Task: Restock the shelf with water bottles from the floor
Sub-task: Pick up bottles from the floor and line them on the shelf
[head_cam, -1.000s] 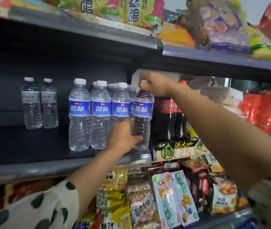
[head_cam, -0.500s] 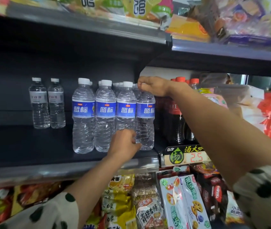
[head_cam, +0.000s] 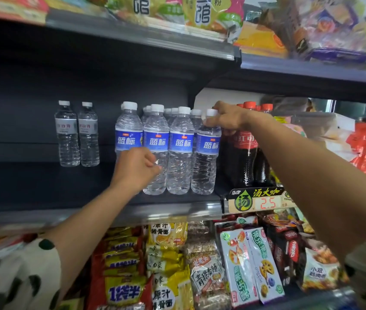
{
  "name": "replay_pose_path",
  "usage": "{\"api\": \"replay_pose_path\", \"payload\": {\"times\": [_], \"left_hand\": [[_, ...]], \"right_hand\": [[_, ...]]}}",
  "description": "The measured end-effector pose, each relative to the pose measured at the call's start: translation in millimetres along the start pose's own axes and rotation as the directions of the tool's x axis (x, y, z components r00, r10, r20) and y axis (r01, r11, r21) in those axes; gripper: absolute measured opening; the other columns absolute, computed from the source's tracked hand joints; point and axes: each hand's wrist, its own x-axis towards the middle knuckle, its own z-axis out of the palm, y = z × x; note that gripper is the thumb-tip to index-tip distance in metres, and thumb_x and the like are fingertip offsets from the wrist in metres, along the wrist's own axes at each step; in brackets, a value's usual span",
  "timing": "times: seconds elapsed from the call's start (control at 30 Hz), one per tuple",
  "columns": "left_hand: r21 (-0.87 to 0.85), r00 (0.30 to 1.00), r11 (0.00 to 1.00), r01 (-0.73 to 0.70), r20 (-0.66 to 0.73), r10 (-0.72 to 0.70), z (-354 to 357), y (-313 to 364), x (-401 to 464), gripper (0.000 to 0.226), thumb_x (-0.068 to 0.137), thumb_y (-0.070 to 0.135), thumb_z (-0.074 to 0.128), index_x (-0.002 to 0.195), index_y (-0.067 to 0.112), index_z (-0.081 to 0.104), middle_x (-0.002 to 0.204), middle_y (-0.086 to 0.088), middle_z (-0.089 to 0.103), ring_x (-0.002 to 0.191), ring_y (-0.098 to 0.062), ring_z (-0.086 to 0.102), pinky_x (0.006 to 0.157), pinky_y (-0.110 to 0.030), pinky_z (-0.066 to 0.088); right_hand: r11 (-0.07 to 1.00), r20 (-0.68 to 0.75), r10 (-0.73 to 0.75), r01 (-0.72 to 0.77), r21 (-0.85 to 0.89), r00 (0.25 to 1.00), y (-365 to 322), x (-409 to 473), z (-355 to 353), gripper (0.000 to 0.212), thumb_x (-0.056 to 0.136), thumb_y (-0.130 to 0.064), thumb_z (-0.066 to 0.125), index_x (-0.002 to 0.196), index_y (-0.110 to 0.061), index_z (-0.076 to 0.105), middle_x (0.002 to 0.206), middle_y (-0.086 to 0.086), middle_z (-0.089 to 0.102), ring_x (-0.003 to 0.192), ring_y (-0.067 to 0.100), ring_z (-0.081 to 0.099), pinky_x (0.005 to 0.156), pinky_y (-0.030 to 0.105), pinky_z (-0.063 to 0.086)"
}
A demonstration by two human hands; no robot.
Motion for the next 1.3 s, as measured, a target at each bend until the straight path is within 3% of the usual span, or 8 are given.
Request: {"api": "replay_pose_path", "payload": {"times": [0.13,0.47,0.57,0.7,0.8,0.9,1.03,1.3], "left_hand": [[0.085,0.989,0.996,0.012,-0.146,0.001,-26.7,-26.0,3.9,0.019,0.074,0.015,0.08,0.075,0.019,0.062,0.072,0.004,0.064,0.073,-0.014,0.063,0.071,-0.025,0.048],[0.12,0.985,0.993,-0.006,-0.168,0.026,-28.4,-54.7,7.0,0.032,0.069,0.02,0.084,0.083,0.014,0.056,0.085,-0.003,0.061,0.081,-0.021,0.059,0.069,-0.029,0.043],[0.129,0.987,0.99,0.051,-0.158,-0.03,-33.1,-64.8,9.6,0.055,0.063,0.026,0.088,0.102,0.009,0.053,0.104,-0.01,0.058,0.094,-0.026,0.058,0.077,-0.037,0.048],[0.123,0.975,0.972,0.2,0.073,-0.21,-35.0,-76.6,11.5,0.097,0.064,0.03,0.088,0.141,0.004,0.035,0.137,-0.015,0.05,0.12,-0.033,0.052,0.099,-0.043,0.045],[-0.016,0.964,0.978,0.209,0.17,-0.204,-29.5,-80.2,12.1,0.064,0.068,0.021,0.086,0.122,0.008,0.053,0.118,-0.015,0.062,0.105,-0.031,0.061,0.093,-0.044,0.05],[-0.028,0.973,0.984,0.175,0.158,-0.169,-26.4,-85.5,15.4,0.045,0.066,0.02,0.087,0.1,0.01,0.06,0.097,-0.011,0.066,0.089,-0.029,0.065,0.084,-0.048,0.054],[-0.069,0.974,0.983,0.167,0.166,-0.154,-24.4,-88.2,17.5,0.044,0.067,0.018,0.087,0.101,0.013,0.06,0.098,-0.009,0.066,0.091,-0.027,0.064,0.084,-0.042,0.053],[-0.063,0.965,0.986,0.155,0.223,-0.138,-29.0,-81.4,16.1,0.047,0.074,0.014,0.082,0.114,0.01,0.058,0.112,-0.011,0.065,0.097,-0.025,0.061,0.084,-0.031,0.046]], "right_hand": [[0.973,0.07,0.033,-0.048,0.224,0.997,-4.5,-1.5,3.0,0.054,0.091,-0.029,0.063,0.131,-0.01,0.033,0.123,0.016,0.055,0.089,0.035,0.068,0.07,0.04,0.059],[0.981,0.031,0.062,-0.066,0.185,0.998,-5.4,9.3,10.9,0.056,0.089,-0.038,0.063,0.129,-0.009,0.037,0.122,0.011,0.057,0.081,0.029,0.07,0.083,0.042,0.057],[0.992,0.046,0.11,-0.112,0.059,0.993,-11.5,5.5,6.6,0.044,0.089,-0.041,0.061,0.116,-0.008,0.047,0.109,0.014,0.065,0.078,0.028,0.07,0.079,0.037,0.054],[0.984,0.126,0.177,-0.175,-0.025,0.976,-20.6,-3.8,2.5,0.037,0.088,-0.029,0.062,0.115,-0.005,0.056,0.11,0.018,0.061,0.081,0.028,0.065,0.061,0.03,0.053],[0.969,0.216,0.247,-0.234,-0.086,0.945,-13.7,-8.0,14.8,0.05,0.083,-0.027,0.071,0.121,-0.002,0.05,0.113,0.024,0.057,0.091,0.034,0.065,0.082,0.04,0.058],[0.968,0.226,0.249,-0.238,-0.075,0.942,-0.8,-8.1,35.2,0.054,0.08,-0.025,0.075,0.12,0.002,0.05,0.111,0.025,0.061,0.088,0.035,0.067,0.081,0.042,0.058],[0.98,0.164,0.199,-0.2,-0.01,0.966,7.3,-7.0,45.2,0.045,0.081,-0.02,0.073,0.116,0.003,0.055,0.095,0.023,0.065,0.078,0.034,0.07,0.072,0.04,0.06],[0.978,0.17,0.201,-0.188,-0.092,0.965,2.5,-14.3,38.9,0.039,0.084,-0.022,0.072,0.111,0.001,0.056,0.094,0.022,0.065,0.071,0.03,0.069,0.067,0.034,0.058]]}}
